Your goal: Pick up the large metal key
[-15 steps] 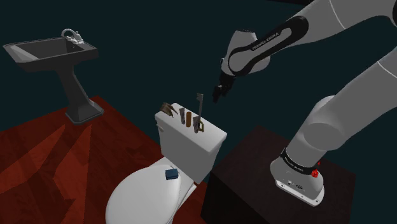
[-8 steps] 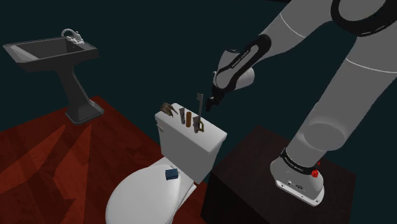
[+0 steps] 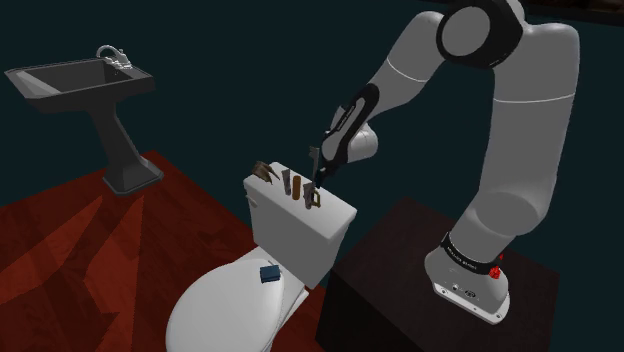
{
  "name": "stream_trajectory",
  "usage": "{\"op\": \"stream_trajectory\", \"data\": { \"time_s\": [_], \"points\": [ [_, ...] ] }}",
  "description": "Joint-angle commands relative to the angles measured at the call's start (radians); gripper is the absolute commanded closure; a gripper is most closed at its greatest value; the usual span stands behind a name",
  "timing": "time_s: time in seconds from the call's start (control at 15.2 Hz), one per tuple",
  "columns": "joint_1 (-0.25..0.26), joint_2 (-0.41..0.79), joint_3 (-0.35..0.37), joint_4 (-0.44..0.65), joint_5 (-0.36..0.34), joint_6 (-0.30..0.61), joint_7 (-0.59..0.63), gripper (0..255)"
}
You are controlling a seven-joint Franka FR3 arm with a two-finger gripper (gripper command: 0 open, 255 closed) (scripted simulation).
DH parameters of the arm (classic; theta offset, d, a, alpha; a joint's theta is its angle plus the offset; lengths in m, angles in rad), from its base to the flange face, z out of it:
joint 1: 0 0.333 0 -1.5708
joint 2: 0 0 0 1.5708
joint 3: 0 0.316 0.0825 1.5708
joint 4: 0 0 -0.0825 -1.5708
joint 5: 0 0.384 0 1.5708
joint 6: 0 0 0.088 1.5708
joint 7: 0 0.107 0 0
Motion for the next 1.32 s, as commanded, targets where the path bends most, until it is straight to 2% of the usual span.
{"op": "stream_trajectory", "data": {
  "time_s": [0.0,0.13,0.73,0.79,1.25],
  "points": [
    [-0.007,0.095,0.013,0.060,0.007,0.043,-0.006,0],
    [-0.016,0.163,0.020,0.104,0.007,0.070,-0.011,0],
    [-0.045,0.280,0.050,0.153,0.010,0.142,-0.025,0],
    [-0.044,0.280,0.050,0.152,0.010,0.142,-0.025,255],
    [-0.045,0.280,0.050,0.153,0.010,0.141,-0.025,255]
  ]
}}
